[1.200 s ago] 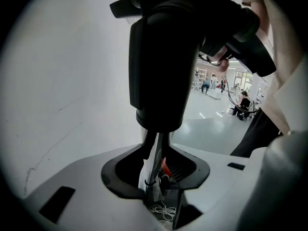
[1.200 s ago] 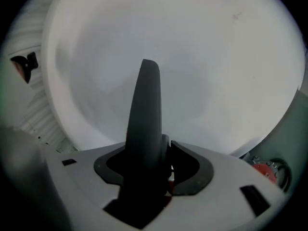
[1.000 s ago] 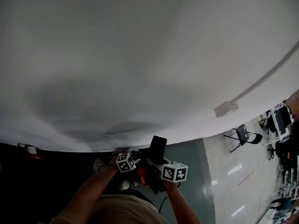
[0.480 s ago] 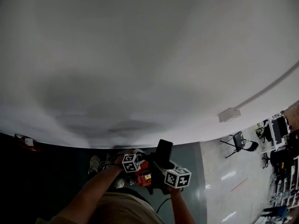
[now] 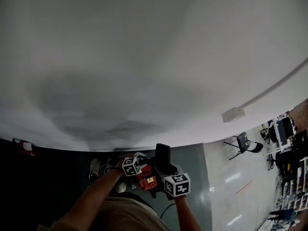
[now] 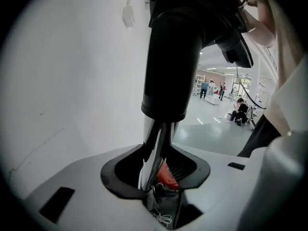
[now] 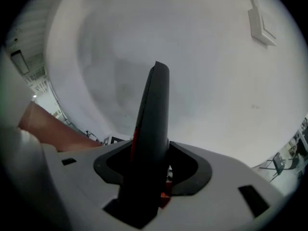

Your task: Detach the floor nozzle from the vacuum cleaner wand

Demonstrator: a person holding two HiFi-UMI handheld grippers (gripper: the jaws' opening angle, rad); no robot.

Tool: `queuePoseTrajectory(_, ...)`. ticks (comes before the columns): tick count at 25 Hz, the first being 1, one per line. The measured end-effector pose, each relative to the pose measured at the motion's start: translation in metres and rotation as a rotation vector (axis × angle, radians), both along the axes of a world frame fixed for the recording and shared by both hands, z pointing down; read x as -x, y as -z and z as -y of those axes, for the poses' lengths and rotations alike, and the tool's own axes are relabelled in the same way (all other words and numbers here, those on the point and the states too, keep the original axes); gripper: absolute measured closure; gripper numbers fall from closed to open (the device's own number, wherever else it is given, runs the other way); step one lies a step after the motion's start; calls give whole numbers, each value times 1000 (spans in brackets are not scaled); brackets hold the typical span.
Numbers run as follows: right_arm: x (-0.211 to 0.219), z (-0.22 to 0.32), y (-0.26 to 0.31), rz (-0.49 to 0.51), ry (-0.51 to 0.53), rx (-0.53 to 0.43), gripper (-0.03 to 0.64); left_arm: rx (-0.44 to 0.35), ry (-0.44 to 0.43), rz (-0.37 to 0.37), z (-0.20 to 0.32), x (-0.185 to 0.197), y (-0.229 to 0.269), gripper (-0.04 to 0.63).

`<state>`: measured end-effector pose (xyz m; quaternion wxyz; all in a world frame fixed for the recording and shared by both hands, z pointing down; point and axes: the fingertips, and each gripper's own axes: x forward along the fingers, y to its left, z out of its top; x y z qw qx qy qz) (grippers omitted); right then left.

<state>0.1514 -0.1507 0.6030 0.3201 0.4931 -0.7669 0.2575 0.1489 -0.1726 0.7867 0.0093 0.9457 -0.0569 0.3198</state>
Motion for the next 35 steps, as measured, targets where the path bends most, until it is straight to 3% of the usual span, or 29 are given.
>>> queuePoseTrajectory(1, -1, -2, 0, 37, 2, 8, 391, -6, -14, 2, -3, 2, 0, 442)
queuePoseTrajectory(4, -17, -5, -3, 276, -59, 48, 391, -27, -46, 7, -8, 0, 2, 443)
queuePoseTrajectory(5, -22, -6, -4, 300, -71, 57, 393, -32, -50, 11, -10, -3, 1, 443)
queuePoseTrajectory(6, -23, -8, -4, 255, -61, 58, 393, -36, -56, 17, -11, -6, 1, 443)
queuePoseTrajectory(9, -13, -13, 1, -54, 51, 22, 391, -44, -75, 39, -12, -10, -2, 442)
queuePoseTrajectory(10, -12, -11, 1, -54, 61, 16, 390, -45, -68, 38, -11, -9, -1, 442)
queuePoseTrajectory(14, -24, 0, -2, 295, -44, 30, 391, -33, -36, 29, -5, -4, 0, 443)
queuePoseTrajectory(15, -24, 0, -3, 295, -57, 26, 391, -29, -33, 33, -5, -3, -1, 443)
queuePoseTrajectory(18, -11, 3, 3, -10, 9, -20, 391, -21, -17, 52, 2, -6, -3, 443)
queuePoseTrajectory(19, -9, 5, 3, -14, 27, -26, 390, -21, -18, 56, 4, -5, -3, 443)
queuePoseTrajectory(22, -22, 4, -2, 251, -9, 20, 391, -13, -20, 50, 0, -2, -3, 443)
queuePoseTrajectory(23, -23, 4, 0, 232, -14, 25, 391, -8, -12, 50, 0, -5, -3, 443)
queuePoseTrajectory(26, -12, -1, 7, -19, 49, -1, 393, -13, -17, 54, 1, -5, -2, 442)
queuePoseTrajectory(29, -26, -1, 8, 119, 40, 27, 402, -23, -32, 68, -2, -4, 0, 443)
queuePoseTrajectory(30, -32, -2, 10, 119, 30, 34, 403, -24, -35, 84, -4, -10, -1, 443)
queuePoseTrajectory(33, -25, -9, 16, -45, 52, 23, 405, -45, -57, 126, -3, -19, -8, 443)
queuePoseTrajectory(35, -29, -6, 15, 53, 46, 31, 408, -41, -55, 117, -2, -15, -6, 443)
